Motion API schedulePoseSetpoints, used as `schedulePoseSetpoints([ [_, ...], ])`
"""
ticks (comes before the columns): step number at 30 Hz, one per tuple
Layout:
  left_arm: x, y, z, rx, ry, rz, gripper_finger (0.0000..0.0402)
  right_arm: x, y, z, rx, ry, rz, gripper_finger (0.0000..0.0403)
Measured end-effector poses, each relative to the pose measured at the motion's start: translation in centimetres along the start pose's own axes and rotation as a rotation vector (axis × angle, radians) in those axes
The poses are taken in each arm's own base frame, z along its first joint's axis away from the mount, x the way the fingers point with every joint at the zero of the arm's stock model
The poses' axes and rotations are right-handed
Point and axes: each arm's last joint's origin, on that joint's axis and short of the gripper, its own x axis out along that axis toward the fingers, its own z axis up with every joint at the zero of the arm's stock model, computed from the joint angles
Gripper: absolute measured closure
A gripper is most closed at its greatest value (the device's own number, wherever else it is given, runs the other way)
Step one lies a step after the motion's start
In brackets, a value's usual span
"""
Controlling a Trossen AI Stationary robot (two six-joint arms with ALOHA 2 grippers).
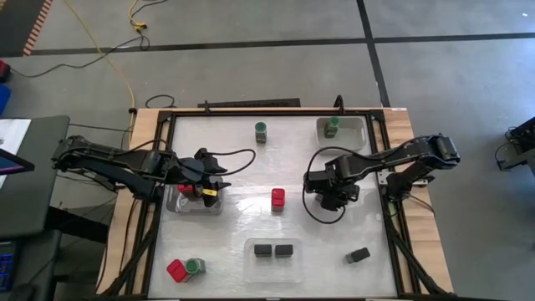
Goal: Sort spices by type
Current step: Put the bottom right green seasoning bottle into the grey bin
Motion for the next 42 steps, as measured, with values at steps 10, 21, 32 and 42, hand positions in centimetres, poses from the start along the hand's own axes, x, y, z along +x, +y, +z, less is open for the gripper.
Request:
schedulePoseSetpoints([
  [10,0.0,0.0,0.0,-0.002,0.000,0.000,0.0186,0.0,-0.1,-0.2,0.005,0.026,-0.007,0.0101],
  [21,0.0,0.0,0.0,-0.004,0.000,0.000,0.0186,-1.5,-0.3,-0.3,0.148,0.034,0.006,0.0049],
  [32,0.0,0.0,0.0,0.004,0.001,0.000,0.0186,-5.7,-2.3,-1.4,0.921,-0.043,-0.087,0.0050],
  [42,0.0,0.0,0.0,0.005,0.002,0.001,0.0186,-4.7,-1.4,-3.9,1.651,0.087,-0.003,0.0051],
])
